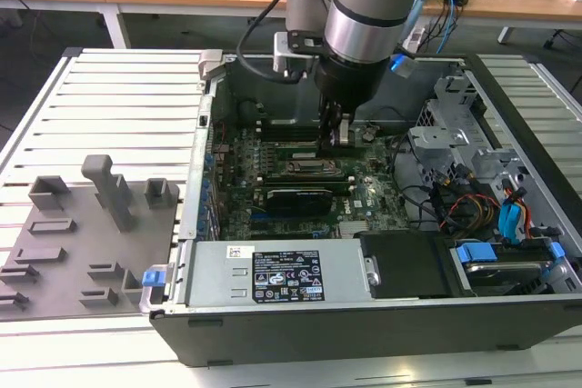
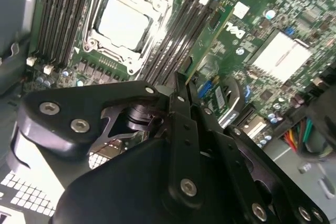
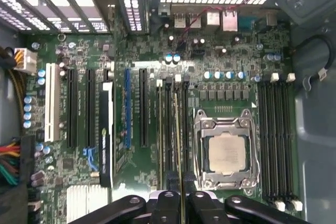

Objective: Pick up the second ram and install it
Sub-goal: 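Insert the second ram into the second slot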

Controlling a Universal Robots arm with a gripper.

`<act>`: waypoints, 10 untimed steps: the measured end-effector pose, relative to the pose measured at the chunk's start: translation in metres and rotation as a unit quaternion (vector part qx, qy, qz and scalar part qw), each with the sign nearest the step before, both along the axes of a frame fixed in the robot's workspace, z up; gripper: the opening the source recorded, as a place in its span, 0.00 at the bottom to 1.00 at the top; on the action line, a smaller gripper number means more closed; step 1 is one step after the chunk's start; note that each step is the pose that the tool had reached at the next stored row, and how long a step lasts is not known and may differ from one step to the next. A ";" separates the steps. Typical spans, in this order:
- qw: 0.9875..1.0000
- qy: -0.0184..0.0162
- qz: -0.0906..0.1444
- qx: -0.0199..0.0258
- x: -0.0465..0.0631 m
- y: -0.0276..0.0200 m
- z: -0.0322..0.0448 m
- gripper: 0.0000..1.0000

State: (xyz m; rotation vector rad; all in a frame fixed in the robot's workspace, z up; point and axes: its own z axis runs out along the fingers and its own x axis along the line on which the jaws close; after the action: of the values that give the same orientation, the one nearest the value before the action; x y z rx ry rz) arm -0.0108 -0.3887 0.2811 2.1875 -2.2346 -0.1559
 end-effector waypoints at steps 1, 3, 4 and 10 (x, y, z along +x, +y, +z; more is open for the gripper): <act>1.000 0.000 0.000 0.003 -0.002 0.0000 -0.0006 0.14; 1.000 0.000 0.000 0.003 -0.004 0.0000 -0.0025 0.14; 1.000 0.000 0.000 0.003 -0.004 0.0000 -0.0033 0.14; 1.000 0.000 0.000 0.003 -0.005 0.0000 -0.0148 0.14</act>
State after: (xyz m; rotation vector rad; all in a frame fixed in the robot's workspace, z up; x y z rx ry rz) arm -0.0153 -0.3887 0.2664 2.1904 -2.2368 -0.1617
